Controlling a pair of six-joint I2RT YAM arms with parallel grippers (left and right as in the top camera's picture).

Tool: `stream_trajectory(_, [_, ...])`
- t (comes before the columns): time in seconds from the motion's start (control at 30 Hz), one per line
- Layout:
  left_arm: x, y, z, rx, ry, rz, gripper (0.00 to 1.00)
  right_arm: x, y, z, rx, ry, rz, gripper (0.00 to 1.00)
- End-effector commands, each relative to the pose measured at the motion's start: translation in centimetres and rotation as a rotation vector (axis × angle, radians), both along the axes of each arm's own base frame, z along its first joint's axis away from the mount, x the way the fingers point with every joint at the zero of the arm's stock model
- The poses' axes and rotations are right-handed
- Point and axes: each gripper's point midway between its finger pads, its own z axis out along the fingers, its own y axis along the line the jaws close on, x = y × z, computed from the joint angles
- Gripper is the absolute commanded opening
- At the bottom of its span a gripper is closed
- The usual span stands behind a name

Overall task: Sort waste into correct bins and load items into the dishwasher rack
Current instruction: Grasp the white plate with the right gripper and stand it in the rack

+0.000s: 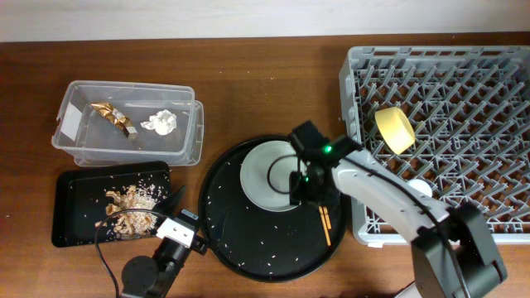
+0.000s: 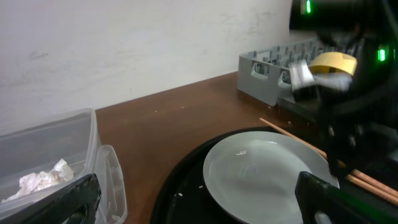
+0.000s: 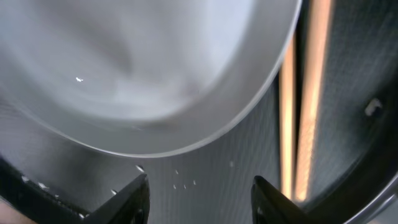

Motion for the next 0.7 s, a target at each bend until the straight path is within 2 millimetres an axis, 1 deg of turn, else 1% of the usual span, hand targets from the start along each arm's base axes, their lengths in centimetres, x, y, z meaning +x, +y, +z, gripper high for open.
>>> stream_trajectory(0.0, [-0.1, -0.2, -0.2, 0.015, -0.004, -0.010, 0.99, -1.2, 0.5, -2.4, 0.019, 0.047, -0.194, 0.52])
stream_trajectory(0.07, [-0.1, -0.2, -0.2, 0.015, -0.004, -0.010, 0.99, -1.0, 0.2, -3.5, 0.016, 0.037, -0.278, 0.52])
stream_trajectory(0.17, [-0.1, -0.2, -0.2, 0.015, -0.004, -0.010, 0.99, -0.9, 0.0, -4.4, 0.004, 0.042, -0.357, 0.52])
stream_trajectory(0.2, [-0.1, -0.2, -0.2, 0.015, -0.004, -0.010, 0.99, -0.8, 0.1, -4.6, 0.006, 0.043, -0.360, 0.47])
stream_trajectory(0.23, [-0.1, -0.2, -0.2, 0.015, -0.004, -0.010, 0.99, -0.9, 0.1, -4.8, 0.005, 0.050, -0.359, 0.26])
stream_trajectory(0.33, [-0.1, -0.2, -0.2, 0.015, -0.004, -0.010, 1.00, -1.9, 0.0, -4.7, -0.004, 0.091, -0.356, 0.04])
stream_trajectory(0.4, [-0.1, -0.2, -0.2, 0.015, -0.004, -0.010, 0.99, -2.2, 0.0, -4.6, -0.001, 0.107, -0.355, 0.04])
stream_trajectory(0.47, [-0.1, -0.2, -0.2, 0.015, -0.004, -0.010, 0.99, -1.4, 0.5, -3.6, 0.034, 0.064, -0.310, 0.04])
stream_trajectory(0.5, [-0.1, -0.2, -0.2, 0.015, -0.004, -0.010, 0.99, 1.3, 1.4, 0.5, 0.096, -0.098, -0.202, 0.04])
stream_trajectory(0.53, [-0.1, -0.2, -0.2, 0.015, -0.004, -0.010, 1.00, 4.2, 0.7, 5.7, 0.104, -0.303, -0.136, 0.04])
stream_trajectory(0.57, [-0.1, -0.2, -0.2, 0.015, -0.004, -0.010, 0.99, 5.4, -0.3, 8.3, 0.088, -0.407, -0.111, 0.04])
stream_trajectory(0.6, [-0.1, -0.2, -0.2, 0.015, -0.004, -0.010, 0.99, 6.4, -1.3, 10.4, 0.062, -0.496, -0.097, 0.04])
stream_trajectory(0.63, [-0.1, -0.2, -0.2, 0.015, -0.004, -0.010, 0.99, 7.5, -2.9, 12.8, 0.015, -0.600, -0.088, 0.04])
stream_trajectory(0.67, [-0.1, -0.2, -0.2, 0.015, -0.004, -0.010, 0.99, 8.5, -6.0, 16.0, -0.094, -0.732, -0.110, 0.04])
